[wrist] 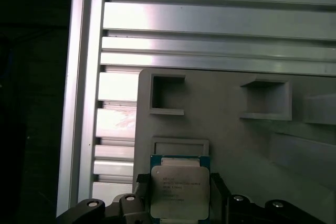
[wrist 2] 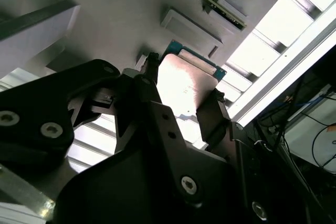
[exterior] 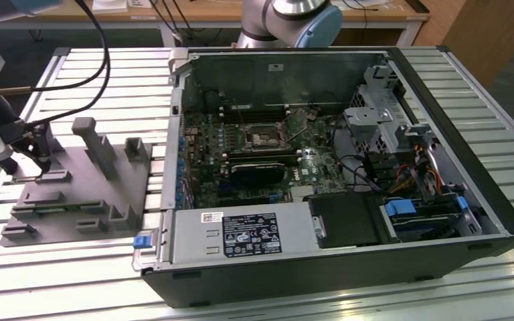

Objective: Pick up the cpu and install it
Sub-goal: 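Pick up the cpu and move it towards the insertion slot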

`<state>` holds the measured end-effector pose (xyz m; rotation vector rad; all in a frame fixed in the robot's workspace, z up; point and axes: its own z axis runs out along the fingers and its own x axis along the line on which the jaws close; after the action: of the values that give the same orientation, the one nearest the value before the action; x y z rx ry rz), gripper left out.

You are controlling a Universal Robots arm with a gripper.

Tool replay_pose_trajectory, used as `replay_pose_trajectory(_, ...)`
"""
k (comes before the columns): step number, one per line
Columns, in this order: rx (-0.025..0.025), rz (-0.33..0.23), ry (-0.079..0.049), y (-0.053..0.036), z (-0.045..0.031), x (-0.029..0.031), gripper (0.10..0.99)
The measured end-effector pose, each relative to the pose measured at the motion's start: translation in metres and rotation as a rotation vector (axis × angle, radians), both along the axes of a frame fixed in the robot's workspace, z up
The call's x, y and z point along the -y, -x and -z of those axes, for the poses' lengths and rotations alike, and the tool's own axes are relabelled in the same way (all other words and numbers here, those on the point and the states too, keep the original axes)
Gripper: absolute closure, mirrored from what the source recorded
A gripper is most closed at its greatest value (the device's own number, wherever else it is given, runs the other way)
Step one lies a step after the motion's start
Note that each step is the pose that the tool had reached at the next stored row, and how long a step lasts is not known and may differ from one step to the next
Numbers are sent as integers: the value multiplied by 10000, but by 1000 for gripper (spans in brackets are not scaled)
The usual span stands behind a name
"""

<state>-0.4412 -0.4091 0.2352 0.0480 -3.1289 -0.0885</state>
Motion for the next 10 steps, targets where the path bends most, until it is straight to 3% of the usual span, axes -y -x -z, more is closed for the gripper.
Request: replay_pose_trajectory(10,1,0,-1,0,-70,0,545)
